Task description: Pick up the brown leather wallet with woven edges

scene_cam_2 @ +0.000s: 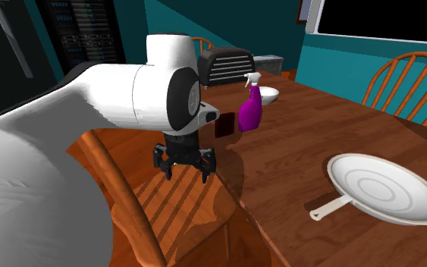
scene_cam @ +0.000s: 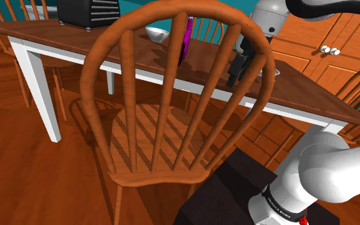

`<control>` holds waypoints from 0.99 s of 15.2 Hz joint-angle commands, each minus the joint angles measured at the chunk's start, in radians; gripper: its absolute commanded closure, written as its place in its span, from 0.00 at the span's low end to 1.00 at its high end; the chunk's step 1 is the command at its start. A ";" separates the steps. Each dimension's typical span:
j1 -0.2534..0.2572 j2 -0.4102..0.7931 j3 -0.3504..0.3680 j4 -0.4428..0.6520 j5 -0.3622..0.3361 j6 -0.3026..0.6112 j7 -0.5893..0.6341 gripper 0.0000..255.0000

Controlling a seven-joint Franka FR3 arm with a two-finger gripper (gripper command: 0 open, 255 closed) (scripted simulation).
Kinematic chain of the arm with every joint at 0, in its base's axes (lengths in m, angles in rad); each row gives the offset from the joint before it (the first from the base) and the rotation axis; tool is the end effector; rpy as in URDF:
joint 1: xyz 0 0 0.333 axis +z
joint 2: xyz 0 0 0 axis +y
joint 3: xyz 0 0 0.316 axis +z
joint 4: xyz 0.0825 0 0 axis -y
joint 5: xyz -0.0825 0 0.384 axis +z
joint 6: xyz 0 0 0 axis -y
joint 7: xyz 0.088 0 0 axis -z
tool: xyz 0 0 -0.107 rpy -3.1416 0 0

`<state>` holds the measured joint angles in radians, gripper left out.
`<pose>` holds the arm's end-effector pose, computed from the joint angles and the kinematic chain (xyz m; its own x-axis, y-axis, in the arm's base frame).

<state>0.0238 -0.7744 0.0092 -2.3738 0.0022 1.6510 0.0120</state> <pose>0.3174 0.0115 0.5857 0.9985 0.0185 0.0516 0.0183 -0.9998 0.0036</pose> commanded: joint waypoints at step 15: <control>-0.081 0.600 0.055 0.611 0.028 -0.046 0.339 0.00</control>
<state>-0.0509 -0.2177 0.0661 -1.8172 0.0310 1.6188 0.3299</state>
